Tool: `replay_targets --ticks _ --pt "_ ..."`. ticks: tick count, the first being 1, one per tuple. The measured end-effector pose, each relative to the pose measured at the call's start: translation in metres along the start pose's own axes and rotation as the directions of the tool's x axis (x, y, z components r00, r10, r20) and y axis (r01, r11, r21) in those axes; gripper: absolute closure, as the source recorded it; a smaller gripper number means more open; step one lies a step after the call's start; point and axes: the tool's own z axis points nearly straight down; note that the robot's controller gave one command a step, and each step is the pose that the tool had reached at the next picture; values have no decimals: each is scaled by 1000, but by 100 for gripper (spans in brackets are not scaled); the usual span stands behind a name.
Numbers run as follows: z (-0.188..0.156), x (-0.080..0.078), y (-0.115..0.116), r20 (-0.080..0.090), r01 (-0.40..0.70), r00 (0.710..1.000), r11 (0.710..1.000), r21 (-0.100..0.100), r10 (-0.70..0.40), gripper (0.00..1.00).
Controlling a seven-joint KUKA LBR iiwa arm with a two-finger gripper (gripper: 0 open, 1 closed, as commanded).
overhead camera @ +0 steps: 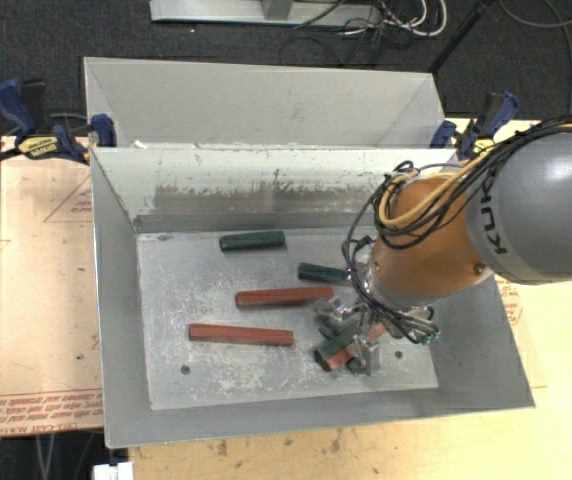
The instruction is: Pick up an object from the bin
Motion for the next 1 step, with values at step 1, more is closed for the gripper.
replay_targets --ticks 1 --pt "-2 1 0 -3 12 1000 1000 -1 -12 100"
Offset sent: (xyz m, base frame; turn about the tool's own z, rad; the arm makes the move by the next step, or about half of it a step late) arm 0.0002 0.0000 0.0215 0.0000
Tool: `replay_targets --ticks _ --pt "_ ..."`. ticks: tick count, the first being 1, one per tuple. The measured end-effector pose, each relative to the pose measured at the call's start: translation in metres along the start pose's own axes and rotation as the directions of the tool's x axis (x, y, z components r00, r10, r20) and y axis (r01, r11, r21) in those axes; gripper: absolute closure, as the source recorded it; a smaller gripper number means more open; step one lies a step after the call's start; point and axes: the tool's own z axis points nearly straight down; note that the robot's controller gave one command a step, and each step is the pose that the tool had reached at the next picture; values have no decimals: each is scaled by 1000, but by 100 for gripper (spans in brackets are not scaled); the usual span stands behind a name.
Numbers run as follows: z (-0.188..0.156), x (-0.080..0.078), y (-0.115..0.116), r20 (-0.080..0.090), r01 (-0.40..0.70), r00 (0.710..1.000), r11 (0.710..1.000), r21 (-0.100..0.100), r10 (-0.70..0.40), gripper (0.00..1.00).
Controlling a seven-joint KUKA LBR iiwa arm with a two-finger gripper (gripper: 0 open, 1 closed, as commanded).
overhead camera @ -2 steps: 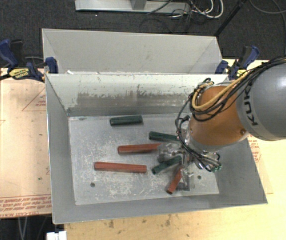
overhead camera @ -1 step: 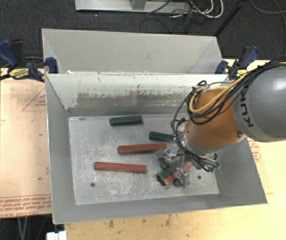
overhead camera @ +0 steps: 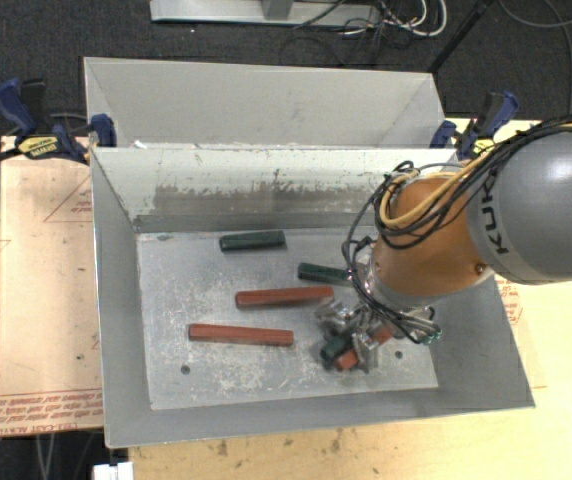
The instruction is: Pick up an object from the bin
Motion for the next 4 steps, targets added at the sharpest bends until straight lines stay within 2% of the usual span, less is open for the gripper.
replay_targets --ticks 2,3,4 --pt "-11 3 1 -9 1 1000 1000 -3 -1 100" --pt "-30 3 1 -11 -1 1000 1000 -4 1 100" --pt "-45 2 0 -6 -1 1000 1000 -1 1 100"
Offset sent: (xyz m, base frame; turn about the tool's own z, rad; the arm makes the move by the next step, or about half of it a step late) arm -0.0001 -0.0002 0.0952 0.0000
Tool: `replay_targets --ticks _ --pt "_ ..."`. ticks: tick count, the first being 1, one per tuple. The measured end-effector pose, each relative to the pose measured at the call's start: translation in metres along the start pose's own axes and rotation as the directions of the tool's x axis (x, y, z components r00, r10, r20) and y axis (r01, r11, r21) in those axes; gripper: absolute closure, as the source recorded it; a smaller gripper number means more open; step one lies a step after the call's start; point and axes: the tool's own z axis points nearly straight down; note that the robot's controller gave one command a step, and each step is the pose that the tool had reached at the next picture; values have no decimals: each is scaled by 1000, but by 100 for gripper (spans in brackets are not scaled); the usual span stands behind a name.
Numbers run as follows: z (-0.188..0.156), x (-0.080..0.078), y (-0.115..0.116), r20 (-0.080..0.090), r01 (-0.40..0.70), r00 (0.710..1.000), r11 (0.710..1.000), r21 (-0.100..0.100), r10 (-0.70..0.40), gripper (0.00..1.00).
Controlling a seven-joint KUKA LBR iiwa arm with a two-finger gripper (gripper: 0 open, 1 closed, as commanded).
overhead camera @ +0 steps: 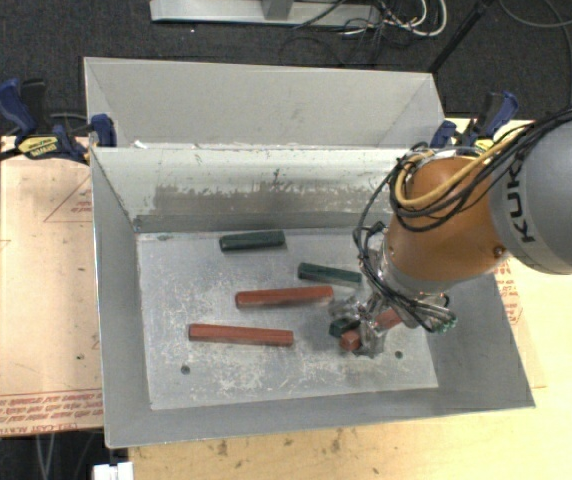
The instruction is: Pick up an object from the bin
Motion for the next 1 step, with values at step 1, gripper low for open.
replay_targets --ticks 1 --pt "-11 0 0 0 -1 1000 1000 0 1 100"
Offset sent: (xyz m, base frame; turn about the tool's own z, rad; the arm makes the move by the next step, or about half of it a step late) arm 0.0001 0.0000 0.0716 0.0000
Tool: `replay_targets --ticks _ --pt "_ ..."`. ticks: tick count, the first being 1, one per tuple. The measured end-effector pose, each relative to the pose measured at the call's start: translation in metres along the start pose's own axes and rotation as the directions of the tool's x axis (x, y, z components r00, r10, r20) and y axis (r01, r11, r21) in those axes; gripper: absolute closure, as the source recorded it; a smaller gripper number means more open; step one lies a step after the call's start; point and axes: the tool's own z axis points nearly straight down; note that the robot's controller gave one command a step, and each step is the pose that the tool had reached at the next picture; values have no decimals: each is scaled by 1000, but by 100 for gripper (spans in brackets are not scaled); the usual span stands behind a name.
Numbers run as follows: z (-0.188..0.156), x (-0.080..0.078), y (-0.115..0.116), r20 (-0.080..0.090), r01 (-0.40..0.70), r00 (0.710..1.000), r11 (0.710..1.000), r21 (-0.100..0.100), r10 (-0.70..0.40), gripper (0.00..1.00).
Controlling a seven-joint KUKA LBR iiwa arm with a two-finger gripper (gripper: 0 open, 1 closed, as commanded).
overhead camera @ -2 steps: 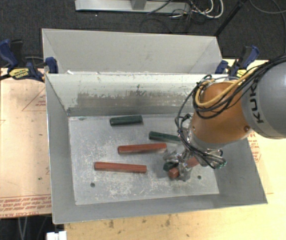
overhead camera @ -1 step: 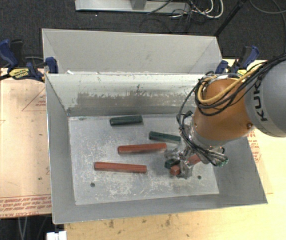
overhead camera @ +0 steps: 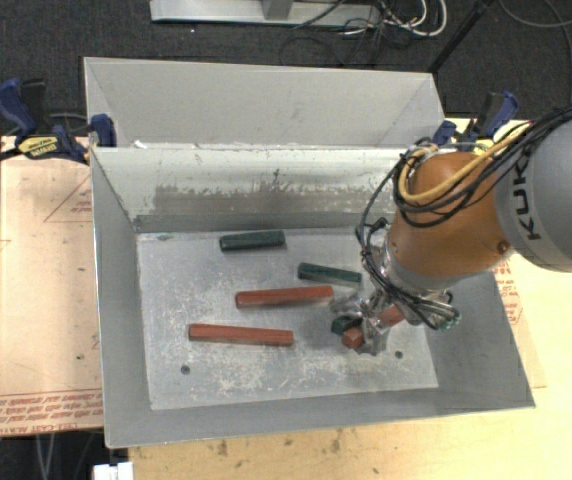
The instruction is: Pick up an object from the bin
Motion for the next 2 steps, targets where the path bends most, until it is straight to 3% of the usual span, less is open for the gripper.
replay_targets --ticks 2 --pt "-29 0 1 -2 -2 1000 1000 -1 2 100"
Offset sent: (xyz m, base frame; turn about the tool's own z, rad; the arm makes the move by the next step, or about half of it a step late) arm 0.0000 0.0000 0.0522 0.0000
